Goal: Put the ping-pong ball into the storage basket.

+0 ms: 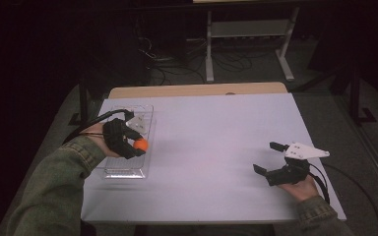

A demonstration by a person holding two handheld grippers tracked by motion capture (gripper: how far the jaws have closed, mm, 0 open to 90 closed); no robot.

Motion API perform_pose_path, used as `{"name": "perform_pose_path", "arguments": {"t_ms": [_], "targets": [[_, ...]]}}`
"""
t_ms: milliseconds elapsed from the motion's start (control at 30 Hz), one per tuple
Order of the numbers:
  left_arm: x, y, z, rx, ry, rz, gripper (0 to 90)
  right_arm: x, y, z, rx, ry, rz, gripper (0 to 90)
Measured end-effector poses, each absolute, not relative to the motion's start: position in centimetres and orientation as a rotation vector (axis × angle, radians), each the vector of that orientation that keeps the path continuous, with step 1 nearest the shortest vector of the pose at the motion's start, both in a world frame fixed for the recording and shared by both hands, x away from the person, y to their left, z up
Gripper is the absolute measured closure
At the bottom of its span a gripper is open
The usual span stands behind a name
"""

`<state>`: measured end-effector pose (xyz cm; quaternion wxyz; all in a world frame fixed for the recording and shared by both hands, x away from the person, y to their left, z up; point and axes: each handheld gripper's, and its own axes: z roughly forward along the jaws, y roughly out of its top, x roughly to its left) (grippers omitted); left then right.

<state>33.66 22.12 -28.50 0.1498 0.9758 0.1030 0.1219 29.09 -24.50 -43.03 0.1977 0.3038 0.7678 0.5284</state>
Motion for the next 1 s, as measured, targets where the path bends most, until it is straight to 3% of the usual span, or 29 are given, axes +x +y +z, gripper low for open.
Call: {"name": "perform_pose_path", "arguments": {"t_ms": [1000], "targets": [[34.4, 23.4, -29.6, 2.898, 0.355, 0.304, 50.4, 29.2, -24.4, -43.2, 0.851, 2.164, 1.467, 0.0]]}}
